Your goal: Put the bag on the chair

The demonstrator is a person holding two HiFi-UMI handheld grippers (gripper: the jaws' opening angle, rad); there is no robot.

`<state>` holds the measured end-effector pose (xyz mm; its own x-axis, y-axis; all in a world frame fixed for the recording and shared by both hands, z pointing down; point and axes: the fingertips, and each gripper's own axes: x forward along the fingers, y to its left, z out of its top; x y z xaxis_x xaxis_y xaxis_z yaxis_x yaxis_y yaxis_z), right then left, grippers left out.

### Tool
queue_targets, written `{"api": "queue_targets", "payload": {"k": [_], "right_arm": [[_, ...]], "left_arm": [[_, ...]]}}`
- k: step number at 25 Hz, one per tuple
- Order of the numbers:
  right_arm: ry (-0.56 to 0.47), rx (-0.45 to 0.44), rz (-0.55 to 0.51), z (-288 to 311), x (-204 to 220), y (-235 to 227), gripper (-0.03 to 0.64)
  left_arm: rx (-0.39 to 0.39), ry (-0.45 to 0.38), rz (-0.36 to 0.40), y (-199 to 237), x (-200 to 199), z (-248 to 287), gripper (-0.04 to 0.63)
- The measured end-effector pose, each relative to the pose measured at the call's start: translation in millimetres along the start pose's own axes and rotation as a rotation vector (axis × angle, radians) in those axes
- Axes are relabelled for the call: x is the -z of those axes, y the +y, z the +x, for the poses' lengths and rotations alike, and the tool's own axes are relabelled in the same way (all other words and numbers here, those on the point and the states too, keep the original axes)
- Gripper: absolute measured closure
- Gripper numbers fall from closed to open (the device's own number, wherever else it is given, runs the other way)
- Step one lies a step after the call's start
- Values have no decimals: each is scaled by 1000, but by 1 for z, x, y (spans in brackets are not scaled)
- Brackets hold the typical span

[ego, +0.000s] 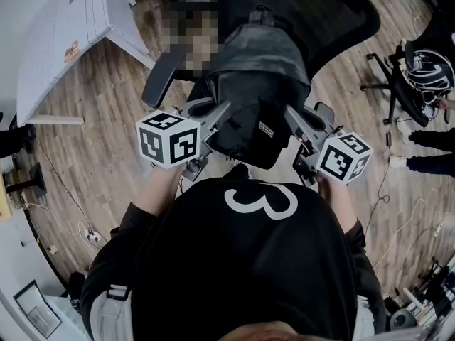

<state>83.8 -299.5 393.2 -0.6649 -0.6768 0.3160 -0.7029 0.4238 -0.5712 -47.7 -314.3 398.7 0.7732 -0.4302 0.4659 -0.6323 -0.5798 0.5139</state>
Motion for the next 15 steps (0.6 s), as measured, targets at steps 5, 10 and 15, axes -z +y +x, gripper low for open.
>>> {"api": "queue_targets", "payload": {"k": [5, 10, 15], "right_arm": [[16, 15, 10, 28, -7, -13, 560], [34, 29, 16, 50, -11, -29, 560], [58, 41, 24, 72, -12, -46, 560]], "left_arm": [[-2, 14, -7, 28, -12, 12, 565], [-2, 35, -21, 52, -20, 28, 565], [-8, 54, -38, 74, -23, 45, 565]]}}
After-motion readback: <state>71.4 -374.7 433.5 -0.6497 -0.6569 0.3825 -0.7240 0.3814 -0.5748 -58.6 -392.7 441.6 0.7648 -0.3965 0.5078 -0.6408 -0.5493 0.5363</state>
